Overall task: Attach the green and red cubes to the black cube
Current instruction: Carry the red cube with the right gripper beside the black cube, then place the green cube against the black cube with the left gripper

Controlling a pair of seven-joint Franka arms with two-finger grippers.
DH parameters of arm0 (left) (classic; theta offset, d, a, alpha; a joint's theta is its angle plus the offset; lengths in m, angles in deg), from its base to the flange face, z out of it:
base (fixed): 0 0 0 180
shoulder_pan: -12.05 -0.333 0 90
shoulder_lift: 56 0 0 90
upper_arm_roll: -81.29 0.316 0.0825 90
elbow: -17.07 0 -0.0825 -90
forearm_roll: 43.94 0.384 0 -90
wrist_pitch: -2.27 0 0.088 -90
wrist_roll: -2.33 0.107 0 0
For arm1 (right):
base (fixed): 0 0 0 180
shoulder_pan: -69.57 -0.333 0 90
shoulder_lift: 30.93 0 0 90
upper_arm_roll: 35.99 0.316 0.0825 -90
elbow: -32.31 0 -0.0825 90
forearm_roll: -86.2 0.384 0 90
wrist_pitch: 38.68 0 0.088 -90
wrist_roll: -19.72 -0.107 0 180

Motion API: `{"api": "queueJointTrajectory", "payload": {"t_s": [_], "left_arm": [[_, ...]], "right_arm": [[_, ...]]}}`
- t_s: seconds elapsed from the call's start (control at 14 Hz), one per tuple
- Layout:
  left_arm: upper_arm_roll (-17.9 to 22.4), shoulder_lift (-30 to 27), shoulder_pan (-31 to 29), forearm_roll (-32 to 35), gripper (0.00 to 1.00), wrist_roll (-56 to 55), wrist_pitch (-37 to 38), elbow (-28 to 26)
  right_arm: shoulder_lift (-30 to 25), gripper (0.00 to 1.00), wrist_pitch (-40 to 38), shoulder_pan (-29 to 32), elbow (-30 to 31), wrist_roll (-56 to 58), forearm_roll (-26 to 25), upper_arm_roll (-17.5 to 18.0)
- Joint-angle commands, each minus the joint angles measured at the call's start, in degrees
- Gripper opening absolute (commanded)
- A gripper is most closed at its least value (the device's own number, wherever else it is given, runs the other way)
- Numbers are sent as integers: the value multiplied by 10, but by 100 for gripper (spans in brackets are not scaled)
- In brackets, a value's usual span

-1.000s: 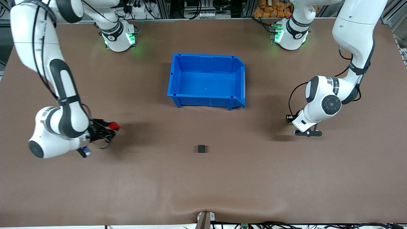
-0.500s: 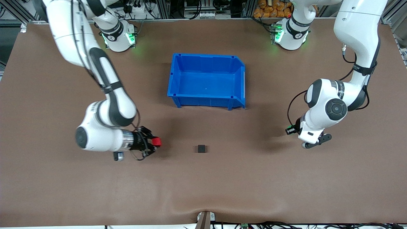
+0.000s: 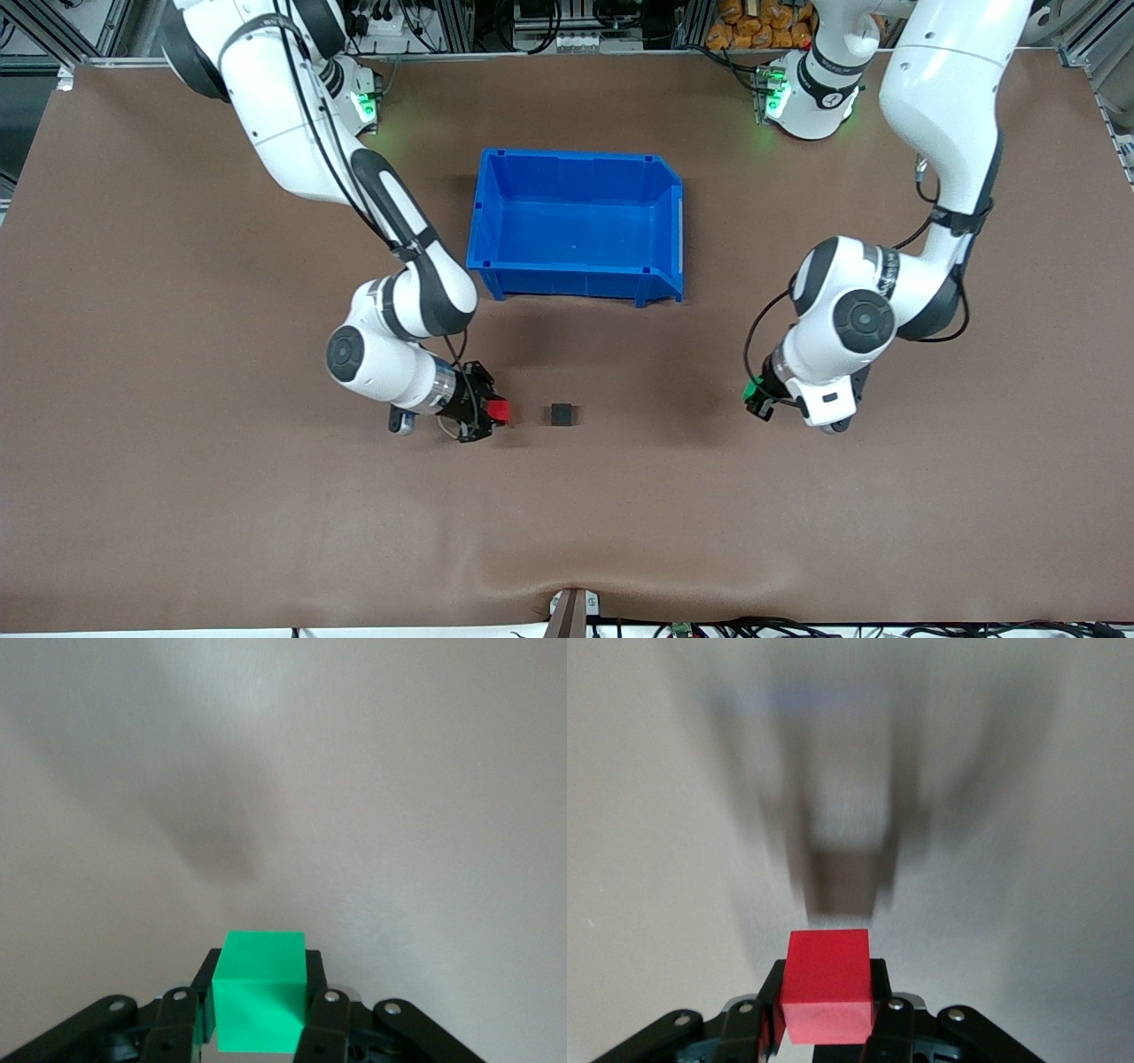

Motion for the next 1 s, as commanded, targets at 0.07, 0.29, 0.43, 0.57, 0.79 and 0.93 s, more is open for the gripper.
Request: {"api": "queueJointTrajectory", "payload": {"t_s": [0.07,0.29,0.43,0.57,0.79,0.93], "left_arm": [[2,46,40,-23,0,-154,13,46],[3,113,83,-43,0,-276,13,134],[3,136,104,-43,0,-328,10,166],[2,147,115,-44,0,-353,6,182],[2,167,134,-44,0,-379,6,210],[0,192,146,-45,0,-387,4,236]], "right_arm": [[30,0,9,-12,-40,-28,11,15],[52,0,38,-25,-61,-39,12,18],[64,0,39,-29,-75,-51,11,18],[70,0,39,-33,-79,-51,11,18],[72,99,44,-36,-77,-51,4,17],[64,100,36,-27,-77,-44,-3,15]]}}
